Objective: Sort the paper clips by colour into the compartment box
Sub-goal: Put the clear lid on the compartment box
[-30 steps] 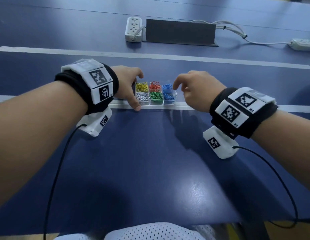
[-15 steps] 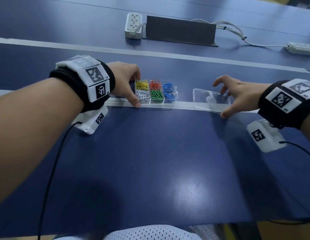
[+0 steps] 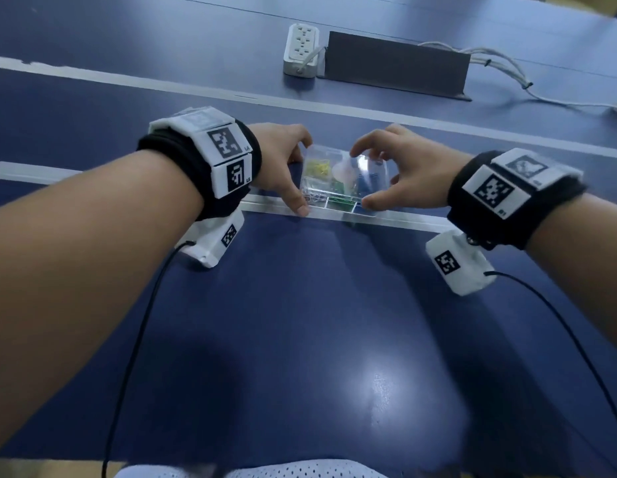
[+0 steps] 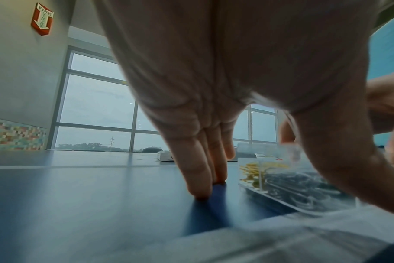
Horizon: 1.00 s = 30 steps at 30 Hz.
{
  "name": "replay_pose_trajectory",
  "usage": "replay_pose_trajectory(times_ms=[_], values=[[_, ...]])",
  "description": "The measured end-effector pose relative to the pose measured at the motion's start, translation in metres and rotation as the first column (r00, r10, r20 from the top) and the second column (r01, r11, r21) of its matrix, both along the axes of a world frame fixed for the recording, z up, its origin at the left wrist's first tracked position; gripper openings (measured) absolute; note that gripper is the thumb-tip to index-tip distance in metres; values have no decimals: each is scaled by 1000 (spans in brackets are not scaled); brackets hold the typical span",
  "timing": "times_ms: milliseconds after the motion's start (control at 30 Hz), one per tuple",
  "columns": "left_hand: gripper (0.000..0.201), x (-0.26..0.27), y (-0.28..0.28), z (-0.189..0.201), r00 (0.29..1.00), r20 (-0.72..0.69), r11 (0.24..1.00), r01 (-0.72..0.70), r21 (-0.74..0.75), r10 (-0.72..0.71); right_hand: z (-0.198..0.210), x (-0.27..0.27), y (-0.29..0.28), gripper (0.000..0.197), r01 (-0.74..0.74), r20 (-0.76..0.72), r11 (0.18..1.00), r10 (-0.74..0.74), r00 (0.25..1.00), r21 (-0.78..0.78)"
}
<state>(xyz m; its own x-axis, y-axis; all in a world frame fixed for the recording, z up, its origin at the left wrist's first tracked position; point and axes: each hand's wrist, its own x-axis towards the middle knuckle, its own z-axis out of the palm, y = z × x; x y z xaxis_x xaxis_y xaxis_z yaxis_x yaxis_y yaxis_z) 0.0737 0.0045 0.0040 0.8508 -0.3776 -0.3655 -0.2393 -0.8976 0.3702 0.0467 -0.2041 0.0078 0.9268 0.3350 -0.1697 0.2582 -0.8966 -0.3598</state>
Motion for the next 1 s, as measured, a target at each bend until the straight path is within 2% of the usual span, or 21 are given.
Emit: replay_pose_trajectory(times_ms=[333, 600, 800, 933, 1000], values=[[85, 5, 1, -1, 1000, 11, 1000, 15, -20, -15, -5, 0, 7, 63, 18, -28, 1000, -19, 999, -13], [85, 8, -7, -2, 996, 70, 995, 49, 90, -56, -9, -5, 2, 59, 64, -45, 995, -61, 997, 77], [76, 6, -17, -6, 988, 141, 985, 41, 167, -65, -5, -3, -5, 62, 89, -114, 989, -75, 991, 121], [77, 4, -20, -4, 987, 147, 981, 34, 191, -63, -5, 0, -7, 63, 83, -125, 993, -71, 990, 89], [86, 1, -20, -5, 990, 134, 981, 24, 190, -50, -4, -2, -8, 72, 81, -153, 993, -67, 986, 86]])
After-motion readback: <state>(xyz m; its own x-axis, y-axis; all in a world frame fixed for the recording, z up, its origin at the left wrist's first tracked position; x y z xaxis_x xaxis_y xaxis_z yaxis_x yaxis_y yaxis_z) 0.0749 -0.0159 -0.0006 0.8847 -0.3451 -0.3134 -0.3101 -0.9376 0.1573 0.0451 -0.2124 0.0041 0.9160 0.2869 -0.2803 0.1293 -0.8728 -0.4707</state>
